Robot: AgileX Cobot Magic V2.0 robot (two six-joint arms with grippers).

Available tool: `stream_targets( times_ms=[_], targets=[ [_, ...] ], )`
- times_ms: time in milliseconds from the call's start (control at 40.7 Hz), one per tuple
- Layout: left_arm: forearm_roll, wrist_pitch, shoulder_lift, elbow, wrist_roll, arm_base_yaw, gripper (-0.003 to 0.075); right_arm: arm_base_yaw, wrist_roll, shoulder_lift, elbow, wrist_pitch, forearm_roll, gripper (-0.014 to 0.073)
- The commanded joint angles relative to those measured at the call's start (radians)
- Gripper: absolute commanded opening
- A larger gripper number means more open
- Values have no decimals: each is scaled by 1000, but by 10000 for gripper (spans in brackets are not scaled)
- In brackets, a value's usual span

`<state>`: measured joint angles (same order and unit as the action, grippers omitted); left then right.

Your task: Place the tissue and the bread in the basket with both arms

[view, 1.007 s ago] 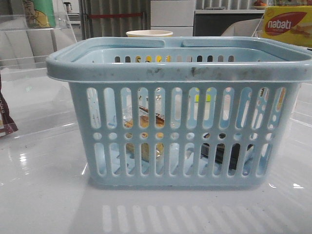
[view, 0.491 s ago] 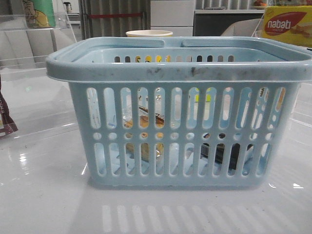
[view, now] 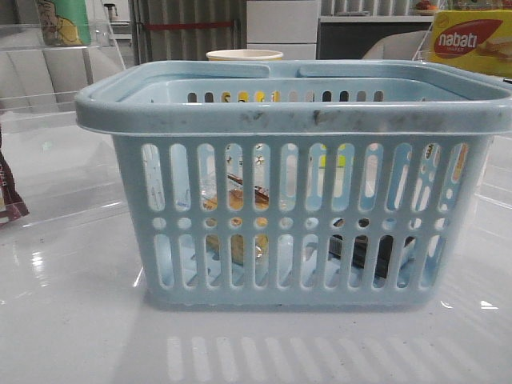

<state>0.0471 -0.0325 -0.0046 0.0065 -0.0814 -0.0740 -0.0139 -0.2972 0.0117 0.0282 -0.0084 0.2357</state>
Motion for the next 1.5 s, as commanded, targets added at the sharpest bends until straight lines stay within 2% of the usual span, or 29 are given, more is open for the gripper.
stream_targets(
  times_ms=[0,196,368,565,688,1474],
  targets=[
    [3,-83,-17,6,10,1,93,6,-8,19,-5,-96,2,57],
    [3,-83,-17,6,10,1,93,6,2,19,-5,-86,-35,57],
    [3,-83,-17,6,10,1,93,6,198,19,-5,-74,-199,57],
    [3,-83,-17,6,10,1,93,6,212,19,-5,-57,-201,57],
    [3,-83,-17,6,10,1,93,6,280,19,-5,-59,-201,57],
    [3,-83,-17,6,10,1,93,6,280,19,-5,-57,-214,57]
  ],
)
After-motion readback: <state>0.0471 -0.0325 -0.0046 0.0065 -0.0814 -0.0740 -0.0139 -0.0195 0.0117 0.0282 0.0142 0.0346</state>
